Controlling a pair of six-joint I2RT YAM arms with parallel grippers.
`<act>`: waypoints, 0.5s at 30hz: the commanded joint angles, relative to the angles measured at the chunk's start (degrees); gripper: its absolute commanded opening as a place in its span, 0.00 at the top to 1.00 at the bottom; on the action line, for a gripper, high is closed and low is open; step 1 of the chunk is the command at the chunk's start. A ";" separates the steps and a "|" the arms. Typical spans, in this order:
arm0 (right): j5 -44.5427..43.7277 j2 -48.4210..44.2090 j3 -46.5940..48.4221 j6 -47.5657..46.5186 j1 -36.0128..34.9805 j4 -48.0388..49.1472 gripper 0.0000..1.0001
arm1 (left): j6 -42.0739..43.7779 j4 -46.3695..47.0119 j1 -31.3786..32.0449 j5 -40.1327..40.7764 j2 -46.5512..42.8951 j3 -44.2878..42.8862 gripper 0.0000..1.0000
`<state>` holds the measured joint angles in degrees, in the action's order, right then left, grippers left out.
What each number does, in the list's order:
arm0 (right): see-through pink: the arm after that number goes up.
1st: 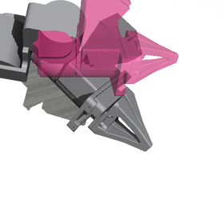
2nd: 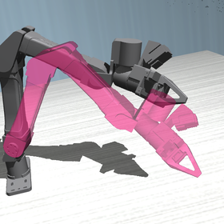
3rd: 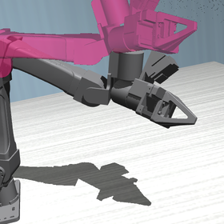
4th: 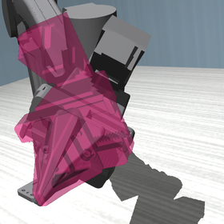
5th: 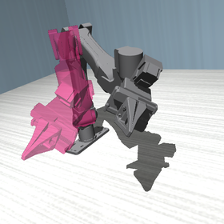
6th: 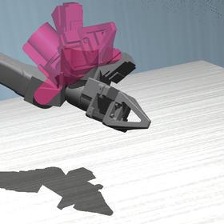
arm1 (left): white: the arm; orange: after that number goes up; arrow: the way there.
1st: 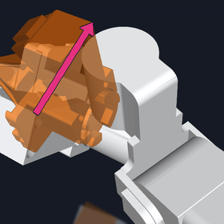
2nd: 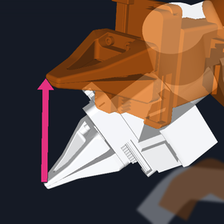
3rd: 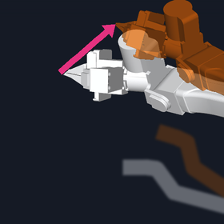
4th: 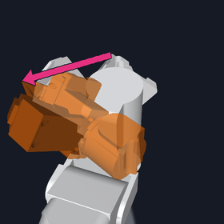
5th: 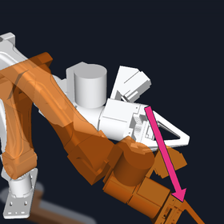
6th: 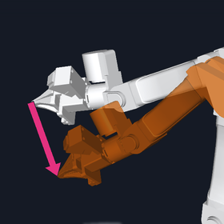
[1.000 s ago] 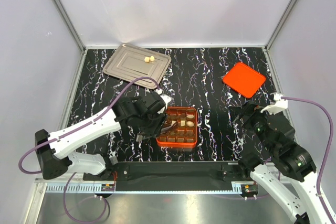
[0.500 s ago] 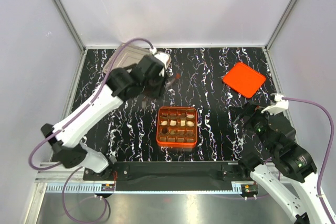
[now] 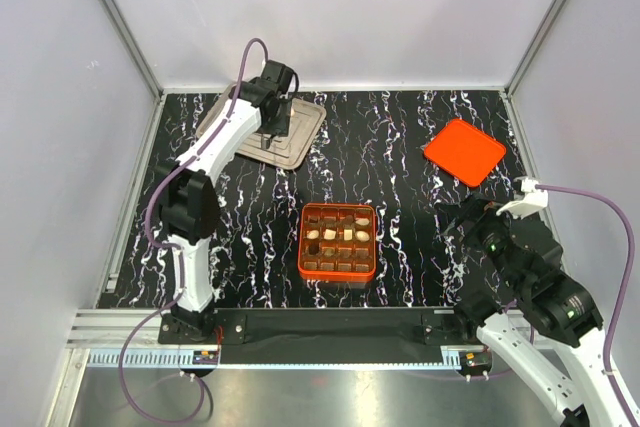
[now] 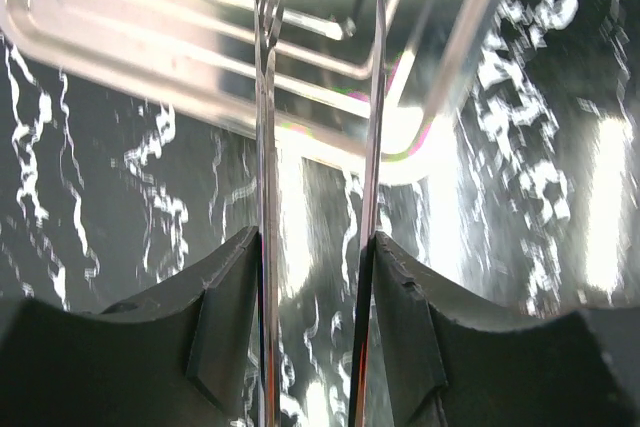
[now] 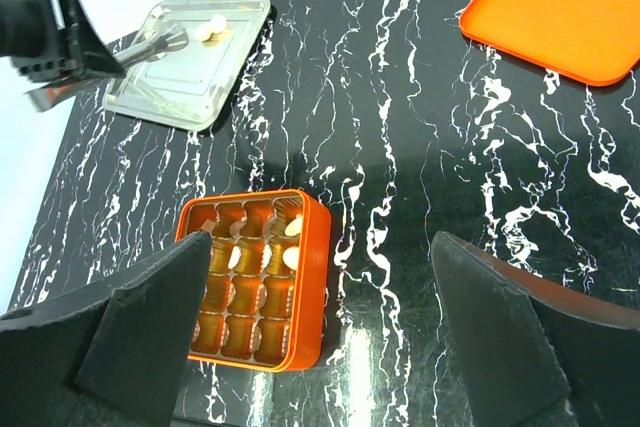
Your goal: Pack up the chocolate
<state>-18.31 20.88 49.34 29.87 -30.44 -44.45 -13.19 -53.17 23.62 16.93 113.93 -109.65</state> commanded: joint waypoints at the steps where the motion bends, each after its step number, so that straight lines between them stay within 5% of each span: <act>1: 0.64 0.91 0.85 -0.07 -0.24 2.34 0.00 | 2.12 4.12 -1.29 -0.40 2.34 -5.31 0.50; 15: 0.46 3.64 -1.27 -0.42 -0.24 5.86 0.00 | 4.84 11.06 -6.04 -6.64 8.94 -3.30 0.50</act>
<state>-17.87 23.62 47.81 29.85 -30.44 -41.65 -9.98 -46.78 18.28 12.56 122.28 -111.96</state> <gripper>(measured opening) 0.994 0.507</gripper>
